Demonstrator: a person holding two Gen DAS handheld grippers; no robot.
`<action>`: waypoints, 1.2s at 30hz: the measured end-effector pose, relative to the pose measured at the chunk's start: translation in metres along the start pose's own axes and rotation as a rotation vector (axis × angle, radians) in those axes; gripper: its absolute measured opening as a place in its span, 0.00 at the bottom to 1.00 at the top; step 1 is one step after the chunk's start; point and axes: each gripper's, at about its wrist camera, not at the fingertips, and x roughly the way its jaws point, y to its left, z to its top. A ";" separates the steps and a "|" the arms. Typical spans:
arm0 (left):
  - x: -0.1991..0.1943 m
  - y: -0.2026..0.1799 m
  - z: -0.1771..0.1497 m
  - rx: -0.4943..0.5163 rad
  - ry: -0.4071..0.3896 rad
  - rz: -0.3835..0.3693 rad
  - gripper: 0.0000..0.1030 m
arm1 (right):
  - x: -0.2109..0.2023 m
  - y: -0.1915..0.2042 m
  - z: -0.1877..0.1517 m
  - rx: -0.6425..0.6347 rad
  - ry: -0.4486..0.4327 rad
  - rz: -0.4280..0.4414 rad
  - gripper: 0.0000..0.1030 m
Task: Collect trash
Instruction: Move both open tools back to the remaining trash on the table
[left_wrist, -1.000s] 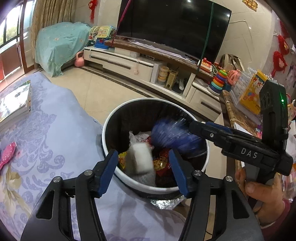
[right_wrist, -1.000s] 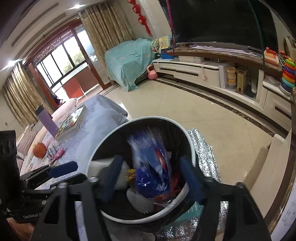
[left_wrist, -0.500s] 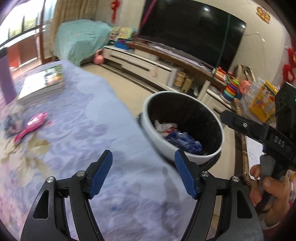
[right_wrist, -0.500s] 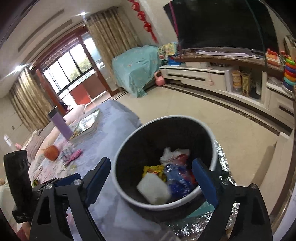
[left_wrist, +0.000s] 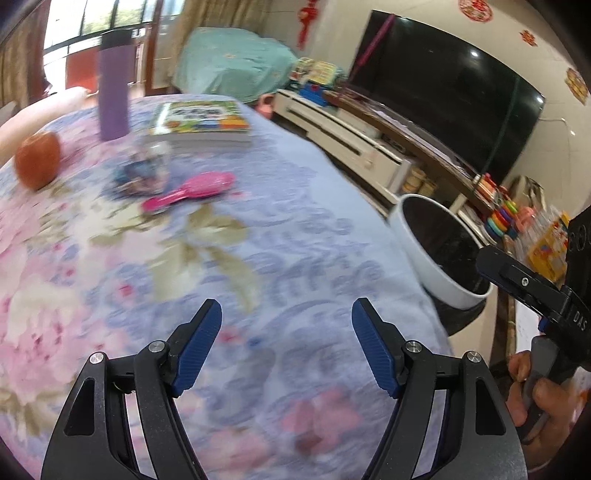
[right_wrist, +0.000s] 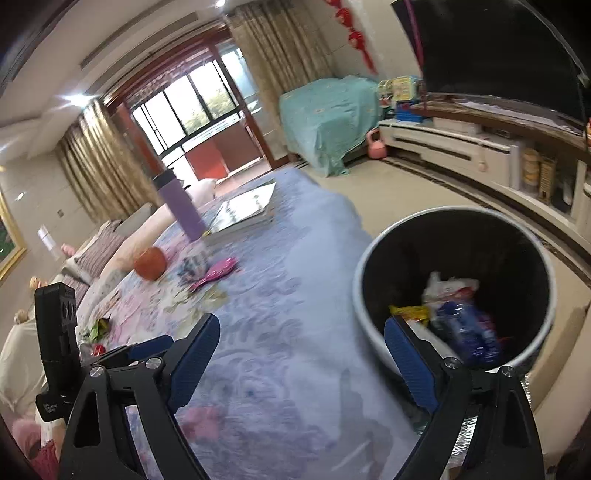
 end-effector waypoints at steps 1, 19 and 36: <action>-0.004 0.008 -0.003 -0.011 -0.003 0.010 0.73 | 0.004 0.005 -0.002 -0.001 0.007 0.009 0.89; -0.030 0.102 -0.015 -0.159 -0.034 0.119 0.73 | 0.056 0.056 -0.016 -0.022 0.073 0.077 0.89; 0.010 0.149 0.050 -0.169 -0.020 0.118 0.73 | 0.103 0.076 -0.002 0.010 0.108 0.108 0.89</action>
